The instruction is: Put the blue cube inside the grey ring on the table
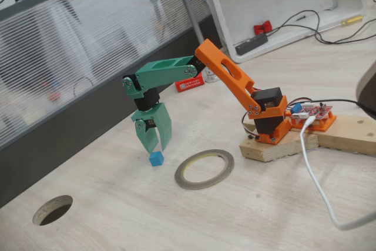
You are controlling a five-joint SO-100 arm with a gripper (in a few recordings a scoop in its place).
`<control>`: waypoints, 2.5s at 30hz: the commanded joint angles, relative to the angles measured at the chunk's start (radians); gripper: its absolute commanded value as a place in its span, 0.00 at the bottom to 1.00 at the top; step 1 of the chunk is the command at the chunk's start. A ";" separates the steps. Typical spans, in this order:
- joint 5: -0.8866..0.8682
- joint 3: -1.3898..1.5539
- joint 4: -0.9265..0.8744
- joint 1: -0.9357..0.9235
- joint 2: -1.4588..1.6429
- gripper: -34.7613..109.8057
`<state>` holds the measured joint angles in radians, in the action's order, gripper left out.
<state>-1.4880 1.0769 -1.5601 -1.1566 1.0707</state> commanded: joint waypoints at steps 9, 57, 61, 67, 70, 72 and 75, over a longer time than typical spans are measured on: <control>-0.012 -0.015 -0.020 -0.011 0.026 0.44; -0.008 -0.012 -0.023 -0.011 0.025 0.59; -0.009 -0.012 -0.023 -0.011 0.025 0.59; -0.009 -0.014 -0.023 0.055 -0.074 0.59; -0.006 -0.014 -0.023 0.110 -0.080 0.59; -0.006 -0.014 -0.023 0.115 -0.080 0.59; -0.008 -0.014 -0.023 0.115 -0.080 0.59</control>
<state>-1.4880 1.0738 -1.5754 -1.0446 0.9725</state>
